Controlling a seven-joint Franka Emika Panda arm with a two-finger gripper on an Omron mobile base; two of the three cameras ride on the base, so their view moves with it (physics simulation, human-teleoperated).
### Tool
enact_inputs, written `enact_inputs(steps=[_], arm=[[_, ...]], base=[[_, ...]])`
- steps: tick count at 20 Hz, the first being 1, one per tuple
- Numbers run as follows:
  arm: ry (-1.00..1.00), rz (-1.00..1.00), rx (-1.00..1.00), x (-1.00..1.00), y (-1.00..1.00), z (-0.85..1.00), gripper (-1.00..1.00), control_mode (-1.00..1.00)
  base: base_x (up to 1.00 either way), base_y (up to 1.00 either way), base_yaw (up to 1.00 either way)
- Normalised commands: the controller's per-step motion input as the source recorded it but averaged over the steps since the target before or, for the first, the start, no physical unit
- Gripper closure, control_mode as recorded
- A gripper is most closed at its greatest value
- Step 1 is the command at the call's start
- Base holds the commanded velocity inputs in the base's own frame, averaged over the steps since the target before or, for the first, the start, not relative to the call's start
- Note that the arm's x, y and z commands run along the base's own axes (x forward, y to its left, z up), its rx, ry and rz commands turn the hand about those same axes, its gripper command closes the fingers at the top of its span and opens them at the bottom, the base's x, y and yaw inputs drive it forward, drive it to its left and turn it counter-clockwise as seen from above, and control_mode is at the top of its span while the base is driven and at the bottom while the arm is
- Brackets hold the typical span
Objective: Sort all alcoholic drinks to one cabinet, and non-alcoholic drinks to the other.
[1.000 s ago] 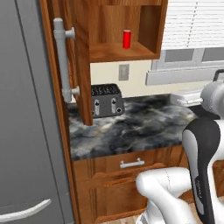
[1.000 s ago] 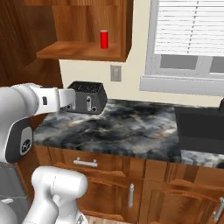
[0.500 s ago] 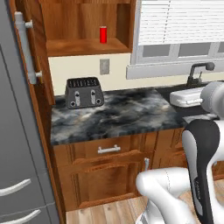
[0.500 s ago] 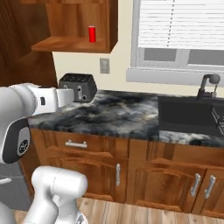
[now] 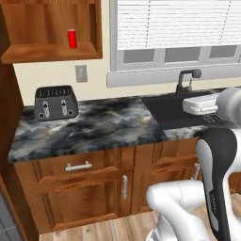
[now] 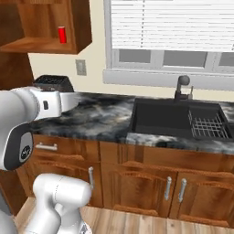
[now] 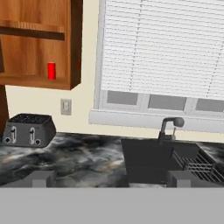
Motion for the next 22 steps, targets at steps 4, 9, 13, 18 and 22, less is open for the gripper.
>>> enact_inputs(steps=[4, 9, 13, 18, 22], arm=[[0.0, 0.0, 0.0, 0.0, 0.0, 0.0, -1.0, 1.0], [0.0, 0.0, 0.0, 0.0, 0.0, 0.0, -1.0, 1.0], [0.0, 0.0, 0.0, 0.0, 0.0, 0.0, -1.0, 1.0], [0.0, 0.0, 0.0, 0.0, 0.0, 0.0, -1.0, 1.0], [0.0, 0.0, 0.0, 0.0, 0.0, 0.0, -1.0, 1.0]], base=[[0.0, -0.81, 0.0], [0.0, -0.83, 0.01], [0.0, -0.86, 0.0], [-0.07, -0.9, 0.0], [-0.16, -0.85, 0.0]])
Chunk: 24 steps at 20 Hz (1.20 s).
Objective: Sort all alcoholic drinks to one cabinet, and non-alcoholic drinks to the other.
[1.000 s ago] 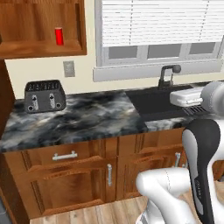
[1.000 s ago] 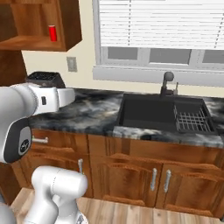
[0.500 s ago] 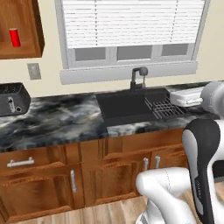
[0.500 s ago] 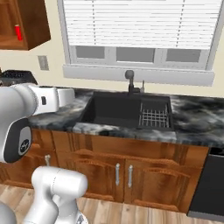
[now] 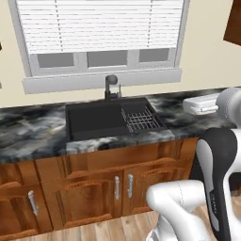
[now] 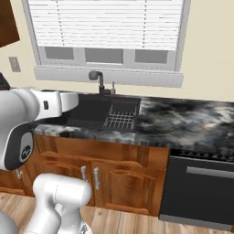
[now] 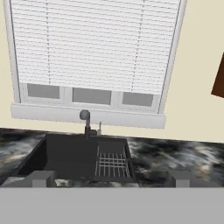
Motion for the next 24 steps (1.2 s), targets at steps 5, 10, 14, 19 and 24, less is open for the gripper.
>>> enact_inputs(steps=[5, 10, 14, 19, 24], arm=[[0.0, 0.0, 0.0, 0.0, 0.0, 0.0, -1.0, 1.0], [0.0, 0.0, 0.0, 0.0, 0.0, 0.0, -1.0, 1.0], [0.0, 0.0, 0.0, 0.0, 0.0, 0.0, -1.0, 1.0], [0.0, 0.0, 0.0, 0.0, 0.0, 0.0, -1.0, 1.0], [0.0, 0.0, 0.0, 0.0, 0.0, 0.0, -1.0, 1.0]], base=[[-0.15, -0.77, 0.0], [-0.12, -0.71, 0.0], [-0.11, -0.73, 0.0], [-0.18, -0.77, 0.0], [-0.31, -0.79, 0.0]])
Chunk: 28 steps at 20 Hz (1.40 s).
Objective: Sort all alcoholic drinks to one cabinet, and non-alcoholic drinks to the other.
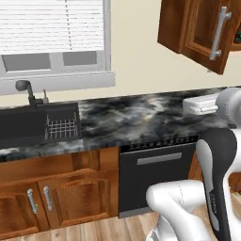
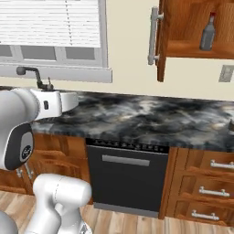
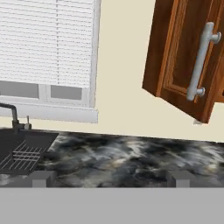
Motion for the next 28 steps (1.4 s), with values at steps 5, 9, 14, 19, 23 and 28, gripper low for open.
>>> enact_inputs(steps=[5, 9, 14, 19, 23, 28], arm=[[0.0, 0.0, 0.0, 0.0, 0.0, 0.0, -1.0, 1.0], [0.0, 0.0, 0.0, 0.0, 0.0, 0.0, -1.0, 1.0], [0.0, 0.0, 0.0, 0.0, 0.0, 0.0, -1.0, 1.0], [0.0, 0.0, 0.0, 0.0, 0.0, 0.0, -1.0, 1.0], [0.0, 0.0, 0.0, 0.0, 0.0, 0.0, -1.0, 1.0], [0.0, 0.0, 0.0, 0.0, 0.0, 0.0, -1.0, 1.0]], base=[[-0.4, -0.74, 0.0], [-0.56, -0.61, 0.0], [-0.53, -0.57, 0.0], [-0.3, -0.59, 0.0], [-0.06, -0.61, 0.0], [-0.02, -0.53, -0.08]])
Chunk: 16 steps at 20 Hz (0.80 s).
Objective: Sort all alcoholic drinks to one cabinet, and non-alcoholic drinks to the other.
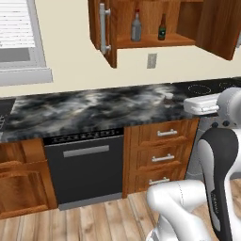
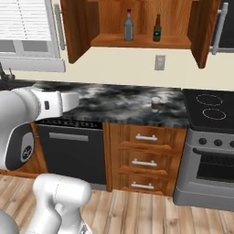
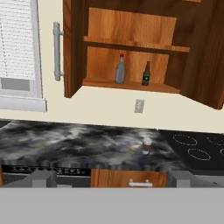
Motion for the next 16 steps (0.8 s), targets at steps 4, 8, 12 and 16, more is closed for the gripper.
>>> enact_inputs(steps=[4, 8, 12, 16], arm=[[0.0, 0.0, 0.0, 0.0, 0.0, 0.0, -1.0, 1.0], [0.0, 0.0, 0.0, 0.0, 0.0, 0.0, -1.0, 1.0], [0.0, 0.0, 0.0, 0.0, 0.0, 0.0, -1.0, 1.0], [0.0, 0.0, 0.0, 0.0, 0.0, 0.0, -1.0, 1.0]], base=[[0.03, -0.41, -0.07], [0.07, -0.37, -0.04], [0.15, -0.28, -0.01], [0.34, -0.21, 0.0]])
